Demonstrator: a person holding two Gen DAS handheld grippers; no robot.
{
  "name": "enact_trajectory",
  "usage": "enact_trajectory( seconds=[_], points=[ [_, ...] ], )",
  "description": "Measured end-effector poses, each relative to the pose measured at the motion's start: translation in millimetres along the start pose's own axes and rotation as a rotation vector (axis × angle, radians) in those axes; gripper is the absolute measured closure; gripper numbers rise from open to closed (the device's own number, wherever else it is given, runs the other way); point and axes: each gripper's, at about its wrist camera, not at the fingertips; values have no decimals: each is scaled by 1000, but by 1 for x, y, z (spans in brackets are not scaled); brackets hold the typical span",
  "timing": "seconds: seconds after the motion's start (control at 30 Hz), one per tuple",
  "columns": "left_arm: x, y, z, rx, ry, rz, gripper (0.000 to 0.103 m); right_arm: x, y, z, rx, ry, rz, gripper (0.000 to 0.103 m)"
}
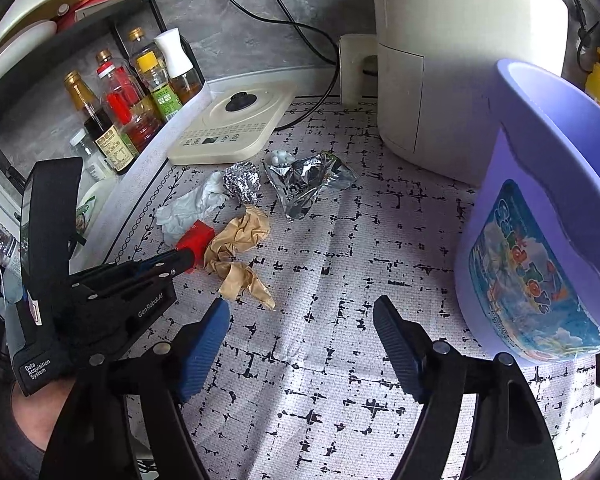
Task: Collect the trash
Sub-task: 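Grasp the red packet with the left tool while the right grasps crumpled brown paper, then carry both items over the lavender bucket and open both tools inside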
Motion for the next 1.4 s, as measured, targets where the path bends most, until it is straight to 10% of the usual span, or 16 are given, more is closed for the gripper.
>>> enact_trajectory(
  seconds=[0.77, 0.9, 1.4],
  points=[
    [-9, -37, -24, 34, 97, -157, 95, 59, -28, 0, -19, -48, -108, 38],
    [-1, -40, -26, 38, 92, -165, 95, 75, -29, 2, -20, -93, -122, 93],
    [-61, -4, -63, 51, 236, -68, 95, -5, -35, -34, -32, 85, -106, 97]
  ],
)
Point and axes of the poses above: each gripper's, at about its wrist camera, not at the fingertips, and x roughly the way its jaws point, y to its right, z to its underside, and after that the axes turned 7 degrees about y, right-handed
